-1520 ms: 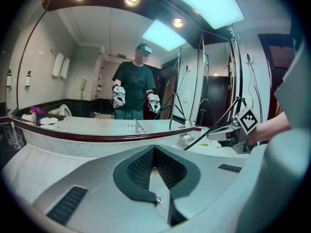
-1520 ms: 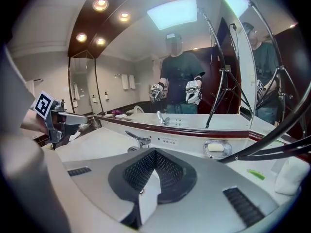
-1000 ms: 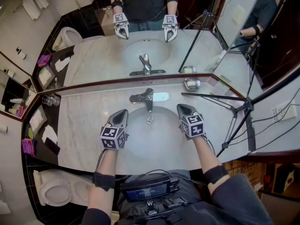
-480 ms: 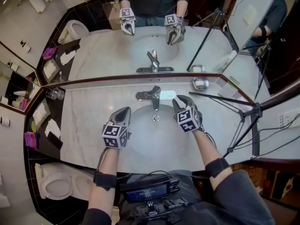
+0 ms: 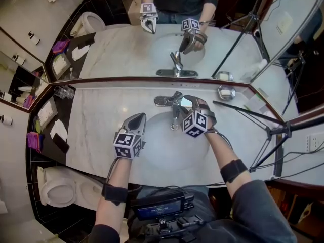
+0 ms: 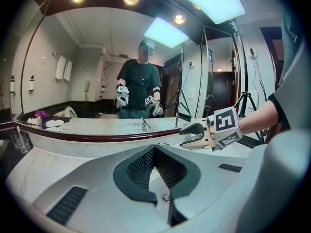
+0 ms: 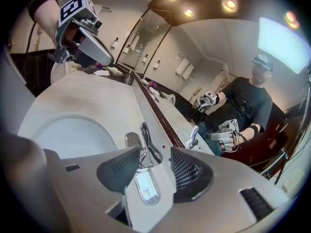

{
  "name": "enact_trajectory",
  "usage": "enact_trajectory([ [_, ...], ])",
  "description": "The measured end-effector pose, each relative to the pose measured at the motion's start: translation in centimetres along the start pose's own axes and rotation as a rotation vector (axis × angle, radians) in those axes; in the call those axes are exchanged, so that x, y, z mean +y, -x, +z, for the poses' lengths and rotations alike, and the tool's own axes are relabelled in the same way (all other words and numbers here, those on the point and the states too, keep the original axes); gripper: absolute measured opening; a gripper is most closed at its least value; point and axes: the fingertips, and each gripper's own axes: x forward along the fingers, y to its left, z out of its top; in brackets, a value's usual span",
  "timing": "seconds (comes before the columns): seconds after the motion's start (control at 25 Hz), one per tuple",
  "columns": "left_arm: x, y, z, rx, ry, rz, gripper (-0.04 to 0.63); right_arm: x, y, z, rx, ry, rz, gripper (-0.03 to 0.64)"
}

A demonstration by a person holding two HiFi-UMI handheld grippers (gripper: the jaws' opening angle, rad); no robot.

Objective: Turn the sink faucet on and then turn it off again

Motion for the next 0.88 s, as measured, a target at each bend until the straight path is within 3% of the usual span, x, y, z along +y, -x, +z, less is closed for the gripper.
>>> enact_trajectory([
  [0.12,0.3,0.1,-0.1,0.001,0.008,0.007,-0.006,0.3,-1.4,0.7,0.008,0.057,0.022,0.256],
  [0.48,1.3,-0.2,-0.6,0.008,0.025,0.019,-0.006,1.9,-4.9,1.7,0.028,0.182,0.093,0.255],
  [0.72,2.1,-0.4,-1.2,0.018,0.036,0.027,-0.005,3.2,-6.4,1.4,0.049,0.224,0.141,0.192],
  [0.88,2.4,-0.5,-1.6,0.025,0.044,0.029,-0.006,3.0,-6.6,1.3,0.047,0.208,0.106,0.135],
])
